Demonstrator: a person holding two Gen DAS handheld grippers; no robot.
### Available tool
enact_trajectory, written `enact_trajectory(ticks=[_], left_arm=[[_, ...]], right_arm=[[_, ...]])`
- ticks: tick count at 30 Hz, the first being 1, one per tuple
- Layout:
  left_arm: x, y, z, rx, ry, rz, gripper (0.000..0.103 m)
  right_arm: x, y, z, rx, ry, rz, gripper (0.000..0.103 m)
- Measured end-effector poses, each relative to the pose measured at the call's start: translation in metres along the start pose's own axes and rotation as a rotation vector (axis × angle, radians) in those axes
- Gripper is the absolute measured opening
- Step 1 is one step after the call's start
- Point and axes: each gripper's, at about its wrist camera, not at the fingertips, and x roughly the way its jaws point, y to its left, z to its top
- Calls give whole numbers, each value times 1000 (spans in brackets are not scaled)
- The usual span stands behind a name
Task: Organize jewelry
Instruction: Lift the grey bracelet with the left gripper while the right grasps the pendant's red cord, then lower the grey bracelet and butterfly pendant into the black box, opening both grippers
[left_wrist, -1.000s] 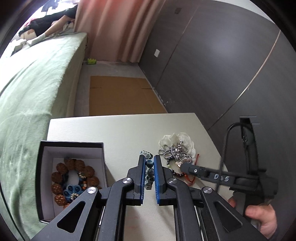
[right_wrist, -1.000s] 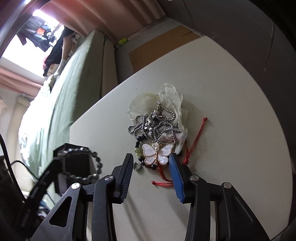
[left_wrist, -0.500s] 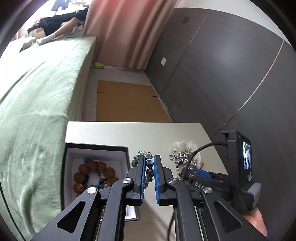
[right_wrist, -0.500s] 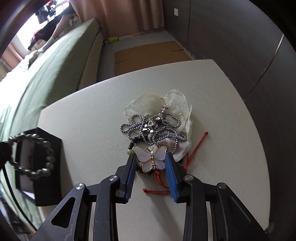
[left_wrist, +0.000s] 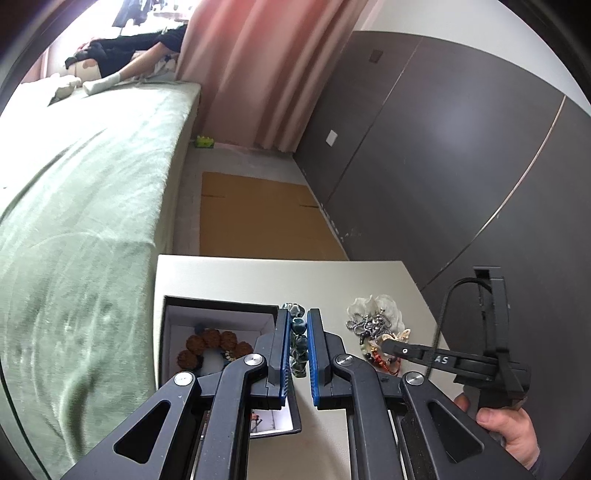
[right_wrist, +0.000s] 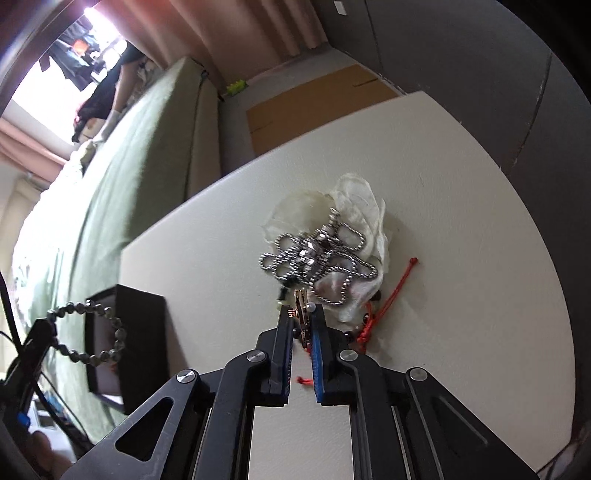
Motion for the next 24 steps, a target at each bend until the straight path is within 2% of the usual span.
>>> enact_trajectory(ticks=[8,14,21,24], left_arm=[[-18,15,4,-21,-40,13,9],[-30,32,5,-46,-64,34,9],[-36,50,5,-78,-77,64,9],[-38,57,6,-91,-80,68,9]], right_arm=[[-17,18,-5,-17,-58,134,10],[-25,55,-9,-95,-114,257,10],[-19,108,-21,-185,-108,399,10],[-7,130,-29,-219,-65,448,11]])
